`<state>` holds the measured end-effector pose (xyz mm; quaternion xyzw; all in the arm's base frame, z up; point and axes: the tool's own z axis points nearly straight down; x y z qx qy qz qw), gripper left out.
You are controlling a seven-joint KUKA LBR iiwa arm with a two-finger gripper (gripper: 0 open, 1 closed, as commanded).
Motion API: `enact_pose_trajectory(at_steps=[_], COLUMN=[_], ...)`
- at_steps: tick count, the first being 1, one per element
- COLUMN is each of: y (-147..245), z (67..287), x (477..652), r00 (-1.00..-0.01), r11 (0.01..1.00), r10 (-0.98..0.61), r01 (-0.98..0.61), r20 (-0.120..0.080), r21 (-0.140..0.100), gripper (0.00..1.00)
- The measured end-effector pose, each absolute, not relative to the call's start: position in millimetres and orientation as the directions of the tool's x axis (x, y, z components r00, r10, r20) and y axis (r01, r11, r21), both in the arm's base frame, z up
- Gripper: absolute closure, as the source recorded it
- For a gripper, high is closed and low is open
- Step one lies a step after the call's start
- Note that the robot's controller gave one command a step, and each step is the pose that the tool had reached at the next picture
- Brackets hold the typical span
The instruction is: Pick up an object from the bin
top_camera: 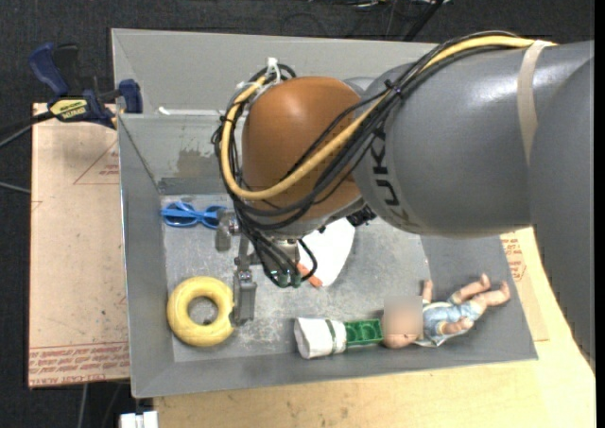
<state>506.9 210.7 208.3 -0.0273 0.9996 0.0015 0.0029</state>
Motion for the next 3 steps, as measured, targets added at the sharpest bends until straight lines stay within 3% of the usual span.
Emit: enact_pose_trajectory(at_steps=[1,2,3], y=[218.4,219.0,219.0], z=[147.0,69.4,69.3], x=[498.5,501.0,501.0], r00=[-0.99,-0.878,-0.878], r11=[0.99,0.878,0.878], r10=[-0.143,-0.479,-0.479], r01=[-0.143,-0.479,-0.479], r20=[0.001,-0.006,-0.006], r21=[0.002,0.002,0.002], gripper=[0.0,1.0,1.0])
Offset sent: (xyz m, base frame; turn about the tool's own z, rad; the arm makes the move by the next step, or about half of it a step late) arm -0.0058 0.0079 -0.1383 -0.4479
